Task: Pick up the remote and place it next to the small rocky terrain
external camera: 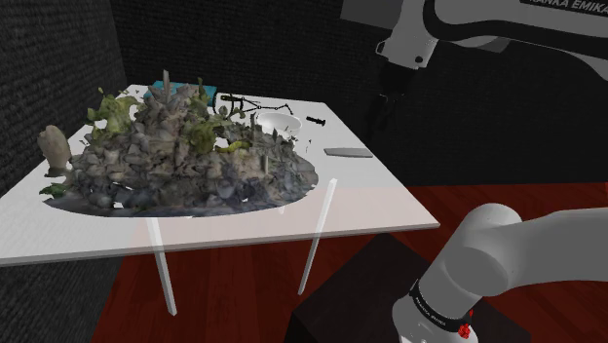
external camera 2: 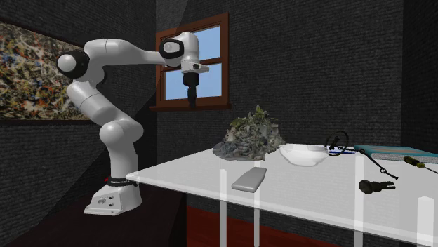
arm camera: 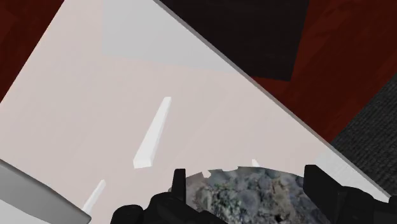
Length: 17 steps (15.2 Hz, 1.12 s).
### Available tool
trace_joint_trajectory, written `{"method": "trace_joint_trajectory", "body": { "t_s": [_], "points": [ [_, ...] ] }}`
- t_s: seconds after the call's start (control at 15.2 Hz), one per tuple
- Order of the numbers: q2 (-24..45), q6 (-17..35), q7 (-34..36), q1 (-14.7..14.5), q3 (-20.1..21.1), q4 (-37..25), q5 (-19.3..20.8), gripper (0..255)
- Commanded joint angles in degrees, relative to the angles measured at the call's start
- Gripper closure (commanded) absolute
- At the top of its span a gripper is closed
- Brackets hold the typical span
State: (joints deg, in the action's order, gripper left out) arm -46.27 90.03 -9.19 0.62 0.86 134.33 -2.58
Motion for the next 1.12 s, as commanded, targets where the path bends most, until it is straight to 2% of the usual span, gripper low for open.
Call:
{"method": "trace_joint_trajectory", "body": {
  "t_s": [0.0, 0.53, 1.06],
  "points": [
    [0.00, 0.00, 0.00, 0.00, 0.00, 0.00, 0.00, 0],
    [5.38, 8.37, -19.90, -0.51, -10.99, 3.45, 7.60, 0],
    [17.62, 17.99, -39.45, -2.25, -21.67, 0.46, 11.78, 0]
  ]
}}
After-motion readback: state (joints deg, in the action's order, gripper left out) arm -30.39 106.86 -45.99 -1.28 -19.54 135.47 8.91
